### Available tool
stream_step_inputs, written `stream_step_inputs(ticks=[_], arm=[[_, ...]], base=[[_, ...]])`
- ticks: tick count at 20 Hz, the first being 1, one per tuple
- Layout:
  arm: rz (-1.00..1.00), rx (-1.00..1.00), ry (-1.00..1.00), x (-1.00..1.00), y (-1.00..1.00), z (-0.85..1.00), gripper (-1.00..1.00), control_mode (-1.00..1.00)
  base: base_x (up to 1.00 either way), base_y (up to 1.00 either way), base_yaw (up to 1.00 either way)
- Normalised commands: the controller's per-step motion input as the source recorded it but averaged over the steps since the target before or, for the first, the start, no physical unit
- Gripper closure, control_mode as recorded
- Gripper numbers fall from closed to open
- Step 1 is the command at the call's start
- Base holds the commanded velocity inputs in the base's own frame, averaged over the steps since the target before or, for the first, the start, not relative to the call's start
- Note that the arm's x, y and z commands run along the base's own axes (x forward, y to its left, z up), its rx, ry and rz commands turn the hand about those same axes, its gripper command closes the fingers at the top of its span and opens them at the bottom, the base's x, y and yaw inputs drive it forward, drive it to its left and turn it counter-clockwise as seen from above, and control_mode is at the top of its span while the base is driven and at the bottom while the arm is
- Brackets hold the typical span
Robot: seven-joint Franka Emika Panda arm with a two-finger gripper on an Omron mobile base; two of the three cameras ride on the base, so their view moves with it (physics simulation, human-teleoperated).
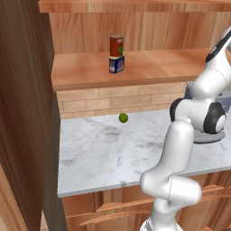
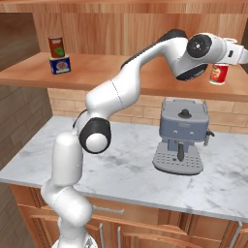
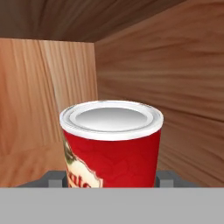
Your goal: Stack two cans on top of the other two cans in the cabinet.
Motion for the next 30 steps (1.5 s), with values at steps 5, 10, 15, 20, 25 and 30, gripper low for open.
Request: stream_step_inputs(ticks=[5, 10, 15, 20, 25, 30], arm=[[0.0, 0.0, 0.0, 0.01, 0.0, -0.03, 1.0, -1.0], [0.0, 0.0, 0.0, 0.03, 0.0, -0.03, 1.0, -1.0], [0.0, 0.0, 0.0, 0.06, 0.0, -0.06, 1.0, -1.0], [0.0, 0.0, 0.0, 0.07, 0.0, -0.06, 1.0, -1.0], [0.0, 0.0, 0.0, 0.03, 0.0, -0.12, 1.0, -1.0], [0.01, 0.0, 0.0, 0.0, 0.0, -0.16, 1.0, -1.0]], base=[[0.0, 0.0, 0.0], [0.0, 0.0, 0.0], [0.0, 0.0, 0.0], [0.0, 0.0, 0.0], [0.0, 0.0, 0.0], [0.0, 0.0, 0.0]])
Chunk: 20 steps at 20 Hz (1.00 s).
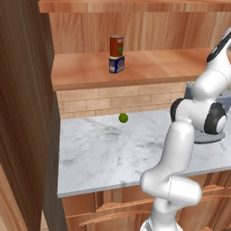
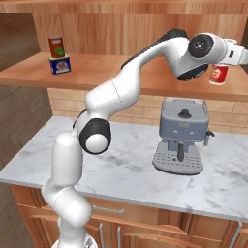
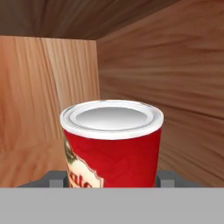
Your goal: Stack two cans on top of the other two cans in the cabinet.
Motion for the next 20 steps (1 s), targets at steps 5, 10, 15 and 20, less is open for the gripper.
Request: stream_step_inputs(ticks=[5, 10, 15, 20], arm=[[0.01, 0.0, 0.0, 0.0, 0.0, -0.21, 1.0, -1.0], [0.02, 0.0, 0.0, 0.0, 0.06, -0.22, 1.0, -1.0], [0.01, 0.0, 0.0, 0.07, 0.06, -0.23, 1.0, -1.0], [0.01, 0.0, 0.0, 0.2, 0.01, -0.26, 1.0, -1.0]], base=[[0.0, 0.0, 0.0], [0.0, 0.0, 0.0], [0.0, 0.0, 0.0], [0.0, 0.0, 0.0]])
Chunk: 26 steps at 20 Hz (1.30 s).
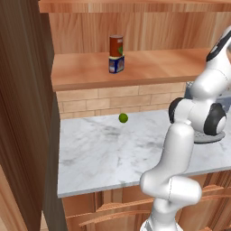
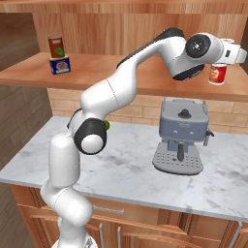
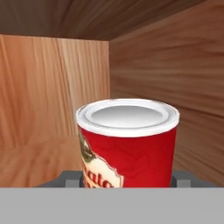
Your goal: Stack two cans on top of the other two cans in the cabinet.
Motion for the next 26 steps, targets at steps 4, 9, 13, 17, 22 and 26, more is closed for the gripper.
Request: stream_step_inputs(ticks=[4, 9, 13, 17, 22, 26], arm=[[0.03, 0.0, 0.0, 0.27, 0.0, -0.29, 1.0, -1.0], [0.04, 0.0, 0.0, 0.23, -0.01, -0.23, 1.0, -1.0], [0.03, 0.0, 0.0, 0.08, -0.06, -0.16, 1.0, -1.0], [0.02, 0.0, 0.0, 0.04, -0.04, -0.23, 1.0, -1.0], [0.01, 0.0, 0.0, 0.01, -0.03, -0.24, 1.0, -1.0], [0.01, 0.0, 0.0, 0.03, 0.0, -0.28, 1.0, -1.0]], base=[[0.0, 0.0, 0.0], [0.0, 0.0, 0.0], [0.0, 0.0, 0.0], [0.0, 0.0, 0.0], [0.0, 0.0, 0.0], [0.0, 0.0, 0.0]])
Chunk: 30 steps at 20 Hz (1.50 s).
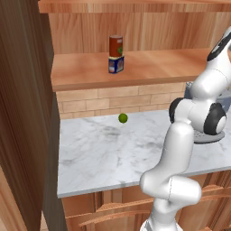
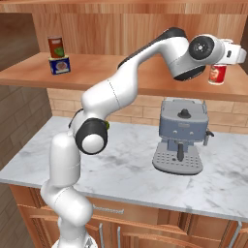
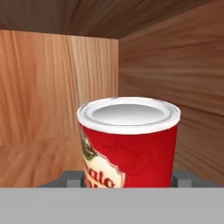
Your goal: Stack two cans on top of the other two cans in the cabinet.
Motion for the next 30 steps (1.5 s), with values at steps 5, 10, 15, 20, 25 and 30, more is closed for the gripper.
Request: stream_step_inputs(ticks=[5, 10, 15, 20, 25, 30], arm=[[0.0, 0.0, 0.0, 0.09, 0.0, -0.29, 1.0, -1.0], [0.01, 0.0, 0.0, 0.1, 0.0, -0.29, 1.0, -1.0], [0.01, 0.0, 0.0, 0.1, 0.0, -0.29, -1.0, -1.0], [0.01, 0.0, 0.0, 0.1, 0.0, -0.21, -1.0, -1.0], [0.0, 0.0, 0.0, 0.09, -0.01, -0.17, -1.0, -1.0], [0.0, 0.0, 0.0, 0.1, -0.02, -0.13, -1.0, -1.0]], base=[[0.0, 0.0, 0.0], [0.0, 0.0, 0.0], [0.0, 0.0, 0.0], [0.0, 0.0, 0.0], [0.0, 0.0, 0.0], [0.0, 0.0, 0.0]])
